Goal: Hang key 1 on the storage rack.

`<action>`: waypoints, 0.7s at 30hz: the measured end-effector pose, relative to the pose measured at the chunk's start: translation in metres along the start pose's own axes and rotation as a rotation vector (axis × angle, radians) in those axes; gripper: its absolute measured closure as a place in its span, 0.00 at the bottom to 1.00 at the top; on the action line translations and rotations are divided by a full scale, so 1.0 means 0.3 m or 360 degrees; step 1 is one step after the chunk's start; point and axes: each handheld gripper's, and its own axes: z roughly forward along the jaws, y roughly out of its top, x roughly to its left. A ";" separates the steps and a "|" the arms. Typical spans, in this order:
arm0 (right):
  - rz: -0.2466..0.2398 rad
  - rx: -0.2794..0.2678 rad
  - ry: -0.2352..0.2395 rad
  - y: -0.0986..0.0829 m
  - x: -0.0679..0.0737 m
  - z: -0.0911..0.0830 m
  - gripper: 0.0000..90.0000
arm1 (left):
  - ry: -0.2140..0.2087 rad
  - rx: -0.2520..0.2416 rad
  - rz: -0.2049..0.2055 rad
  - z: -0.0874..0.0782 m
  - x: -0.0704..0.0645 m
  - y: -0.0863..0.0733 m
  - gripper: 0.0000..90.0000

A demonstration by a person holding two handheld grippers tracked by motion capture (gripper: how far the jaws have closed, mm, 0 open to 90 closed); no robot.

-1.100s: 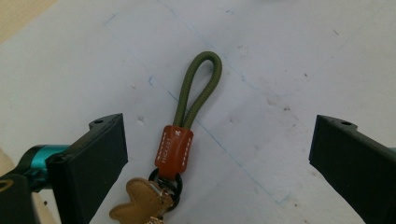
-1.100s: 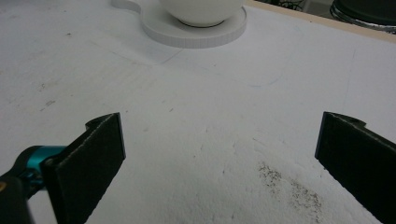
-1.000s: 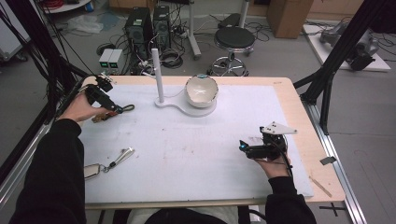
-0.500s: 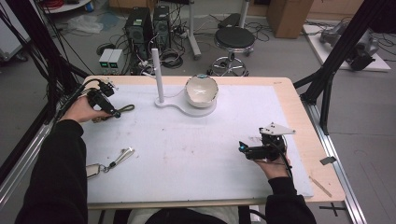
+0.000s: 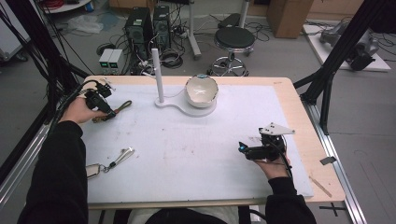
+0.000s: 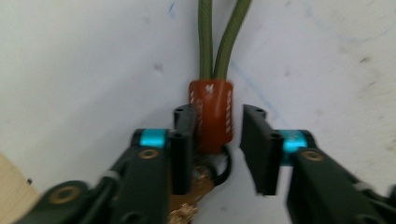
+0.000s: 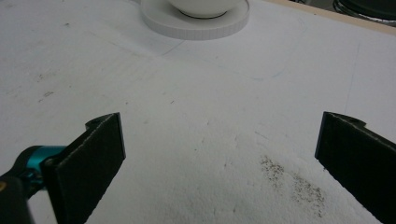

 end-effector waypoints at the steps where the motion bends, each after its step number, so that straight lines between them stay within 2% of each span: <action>1: -0.0004 -0.0001 0.0000 0.000 -0.001 0.001 0.01 | 0.0000 0.0002 -0.0006 0.000 0.001 0.001 0.76; 12: -0.0006 0.0001 -0.0003 -0.002 0.001 -0.009 0.01 | 0.0120 0.0017 0.0035 0.012 -0.029 0.017 0.84; 21: -0.0003 -0.0013 0.0009 0.000 0.001 -0.011 0.01 | 0.0107 0.0034 0.0009 -0.003 -0.039 0.018 0.85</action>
